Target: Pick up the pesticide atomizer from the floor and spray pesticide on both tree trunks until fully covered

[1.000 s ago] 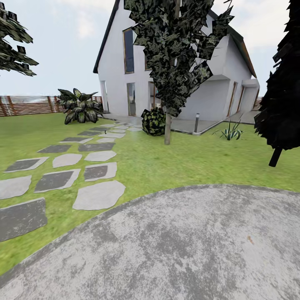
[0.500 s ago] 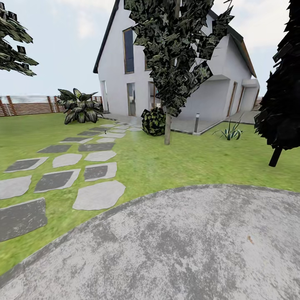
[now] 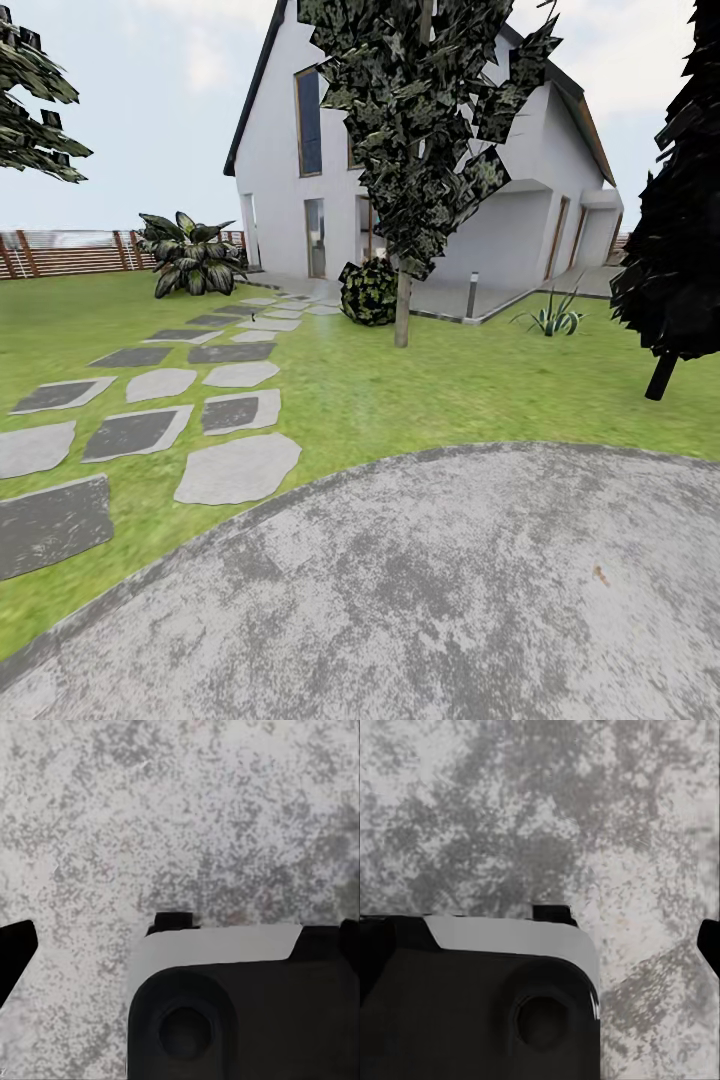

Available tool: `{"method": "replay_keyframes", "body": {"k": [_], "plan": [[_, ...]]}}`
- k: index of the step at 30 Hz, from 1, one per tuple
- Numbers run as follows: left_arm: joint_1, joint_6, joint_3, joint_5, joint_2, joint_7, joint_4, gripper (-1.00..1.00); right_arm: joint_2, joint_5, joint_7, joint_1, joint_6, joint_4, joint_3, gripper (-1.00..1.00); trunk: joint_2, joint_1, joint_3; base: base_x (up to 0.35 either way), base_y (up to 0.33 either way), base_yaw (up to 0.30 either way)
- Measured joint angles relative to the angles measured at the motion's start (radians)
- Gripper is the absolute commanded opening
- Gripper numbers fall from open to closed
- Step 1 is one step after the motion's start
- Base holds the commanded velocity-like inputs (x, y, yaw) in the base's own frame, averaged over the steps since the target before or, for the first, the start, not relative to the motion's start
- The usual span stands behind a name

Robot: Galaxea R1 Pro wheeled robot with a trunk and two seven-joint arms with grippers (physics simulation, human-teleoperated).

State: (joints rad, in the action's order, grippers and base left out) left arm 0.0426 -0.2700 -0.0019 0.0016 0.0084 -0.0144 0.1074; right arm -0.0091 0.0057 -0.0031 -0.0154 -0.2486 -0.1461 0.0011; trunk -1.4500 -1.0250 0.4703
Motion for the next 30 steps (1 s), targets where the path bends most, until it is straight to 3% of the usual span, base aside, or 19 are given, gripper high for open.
{"method": "replay_keyframes", "body": {"k": [1,5,9,17,28,30], "plan": [[0.007,-0.007,0.0,0.0,-0.002,0.0,0.118,1.0,-0.003,0.002,0.0,-0.005,-0.004,-0.132,0.001,1.0,0.0,0.0,-0.001,0.0,0.0,0.0],[0.002,-0.011,0.002,0.003,-0.006,-0.001,0.197,1.0,-0.033,0.015,0.001,-0.005,-0.005,-0.244,0.0,1.0,0.0,0.0,0.0,0.0,0.0,0.0],[0.003,-0.011,0.003,0.008,-0.009,0.0,0.268,1.0,-0.044,0.02,0.0,-0.007,-0.013,-0.34,-0.002,1.0,0.0,0.0,0.0,0.0,0.0,0.0],[0.025,-0.011,-0.002,0.007,-0.024,0.002,0.31,1.0,-0.046,0.02,0.0,-0.022,-0.116,-0.387,-0.004,1.0,0.0,0.0,0.0,0.0,0.0,0.0],[0.029,-0.011,0.005,0.007,-0.02,0.001,0.292,1.0,-0.047,0.028,-0.001,-0.049,-0.127,-0.391,-0.001,1.0,0.0,0.0,0.0,0.0,0.0,0.0],[0.029,-0.011,0.004,0.006,-0.02,0.001,0.292,1.0,-0.068,0.027,-0.001,-0.049,-0.128,-0.392,-0.004,1.0,0.0,0.0,0.0,0.0,0.0,0.048]]}}
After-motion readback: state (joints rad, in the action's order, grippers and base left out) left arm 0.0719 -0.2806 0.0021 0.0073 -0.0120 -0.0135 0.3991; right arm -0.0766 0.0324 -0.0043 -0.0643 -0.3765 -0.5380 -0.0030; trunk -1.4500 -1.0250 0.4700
